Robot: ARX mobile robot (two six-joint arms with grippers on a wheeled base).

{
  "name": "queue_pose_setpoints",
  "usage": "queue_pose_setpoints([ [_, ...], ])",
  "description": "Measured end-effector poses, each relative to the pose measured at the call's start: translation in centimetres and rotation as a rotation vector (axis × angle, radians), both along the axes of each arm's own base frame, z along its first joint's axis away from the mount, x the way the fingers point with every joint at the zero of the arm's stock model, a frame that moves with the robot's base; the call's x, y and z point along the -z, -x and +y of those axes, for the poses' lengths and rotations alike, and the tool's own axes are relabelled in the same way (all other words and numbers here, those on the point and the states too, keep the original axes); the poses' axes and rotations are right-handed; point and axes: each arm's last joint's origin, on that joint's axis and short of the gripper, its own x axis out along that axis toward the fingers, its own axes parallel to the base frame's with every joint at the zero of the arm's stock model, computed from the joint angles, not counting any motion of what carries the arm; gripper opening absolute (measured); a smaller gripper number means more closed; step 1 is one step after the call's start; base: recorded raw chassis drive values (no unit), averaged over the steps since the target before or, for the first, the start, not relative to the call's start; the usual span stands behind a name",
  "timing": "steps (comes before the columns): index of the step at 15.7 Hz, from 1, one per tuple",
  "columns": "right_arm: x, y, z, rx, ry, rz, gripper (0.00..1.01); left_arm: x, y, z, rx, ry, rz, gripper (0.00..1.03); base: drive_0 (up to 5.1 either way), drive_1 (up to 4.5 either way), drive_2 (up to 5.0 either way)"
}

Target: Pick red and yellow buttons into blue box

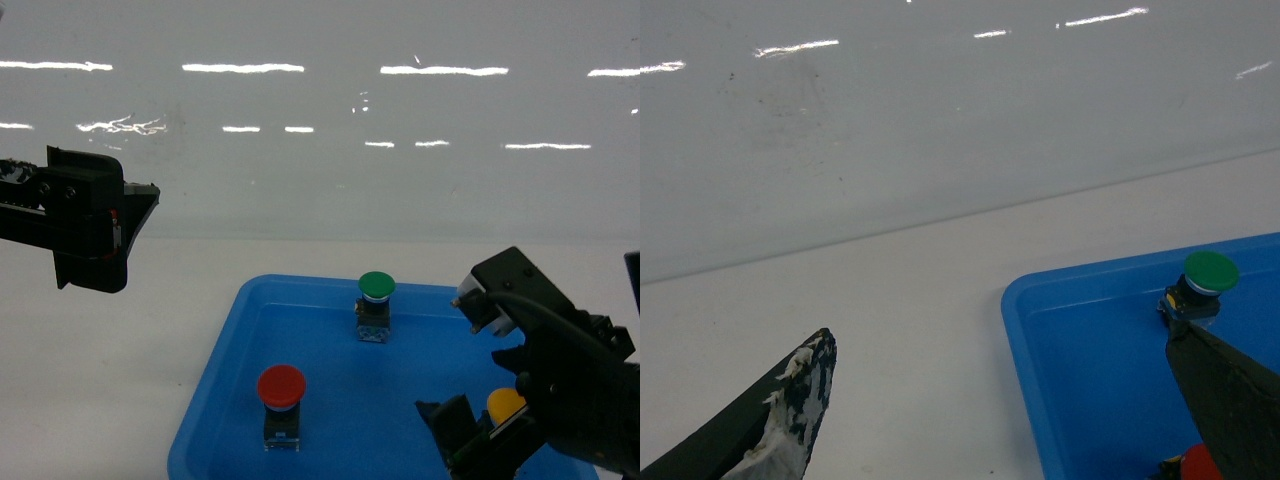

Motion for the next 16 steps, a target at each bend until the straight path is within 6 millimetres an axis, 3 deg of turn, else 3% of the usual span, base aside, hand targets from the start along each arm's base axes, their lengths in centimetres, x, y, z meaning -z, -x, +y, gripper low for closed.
queue_pose_setpoints([
  [4, 2.3, 0.0, 0.3, -0.011, 0.059, 0.032, 0.98, 0.0, 0.0, 0.0, 0.000, 0.000, 0.000, 0.98, 0.0, 0.00, 0.0],
  [7, 2.7, -0.5, 0.1, -0.005, 0.074, 0.038, 0.98, 0.0, 0.0, 0.0, 0.000, 0.000, 0.000, 0.98, 0.0, 0.00, 0.0],
  [8, 2.7, -0.6, -0.1, 0.003, 0.079, 0.035, 0.85, 0.0, 0.0, 0.0, 0.000, 0.000, 0.000, 0.98, 0.0, 0.00, 0.0],
  [9, 2.7, -0.6, -0.2, 0.010, 0.080, 0.025, 0.59, 0.0, 0.0, 0.0, 0.000, 0.000, 0.000, 0.98, 0.0, 0.00, 0.0],
  [11, 2.9, -0.1, -0.2, 0.012, 0.090, 0.027, 0.33, 0.0, 0.0, 0.0, 0.000, 0.000, 0.000, 0.98, 0.0, 0.00, 0.0],
  [16, 2.8, 1.1, -0.3, 0.040, 0.074, 0.009, 0.30, 0.0, 0.0, 0.0, 0.000, 0.000, 0.000, 0.98, 0.0, 0.00, 0.0],
])
